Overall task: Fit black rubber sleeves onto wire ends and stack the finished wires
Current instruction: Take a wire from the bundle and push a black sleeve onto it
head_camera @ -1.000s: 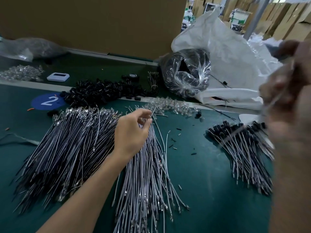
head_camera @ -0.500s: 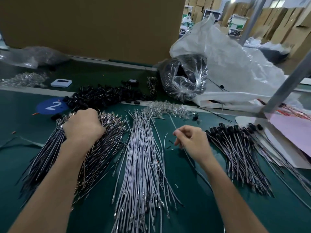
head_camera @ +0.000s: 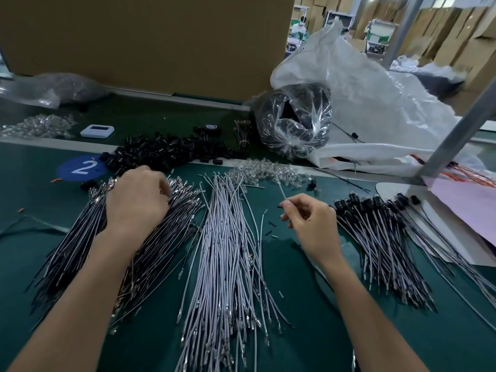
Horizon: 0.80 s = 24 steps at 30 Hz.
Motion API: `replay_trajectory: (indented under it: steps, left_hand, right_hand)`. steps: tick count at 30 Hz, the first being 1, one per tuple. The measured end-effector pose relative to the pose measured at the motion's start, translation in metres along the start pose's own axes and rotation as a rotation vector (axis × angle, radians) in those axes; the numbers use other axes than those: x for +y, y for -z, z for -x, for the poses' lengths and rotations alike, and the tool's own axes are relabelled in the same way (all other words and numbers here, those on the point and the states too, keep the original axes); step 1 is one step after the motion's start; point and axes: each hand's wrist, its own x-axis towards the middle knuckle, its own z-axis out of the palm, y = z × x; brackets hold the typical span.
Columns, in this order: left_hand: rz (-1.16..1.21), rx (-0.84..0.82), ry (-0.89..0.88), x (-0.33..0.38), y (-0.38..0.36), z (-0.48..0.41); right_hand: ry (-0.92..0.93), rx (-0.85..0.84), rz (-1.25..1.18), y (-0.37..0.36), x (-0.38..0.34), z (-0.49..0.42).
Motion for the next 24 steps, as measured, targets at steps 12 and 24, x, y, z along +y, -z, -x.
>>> replay_trajectory:
  steps: [12, 24]
  left_hand:
    - [0.063, -0.033, -0.056, 0.016, 0.002, 0.007]
    - [0.838, 0.018, -0.585, 0.076, -0.006, 0.036]
  right_hand:
    - [0.059, 0.003, 0.027, -0.002, 0.002, 0.002]
    - [-0.305, -0.065, -0.613, 0.017, -0.017, 0.0]
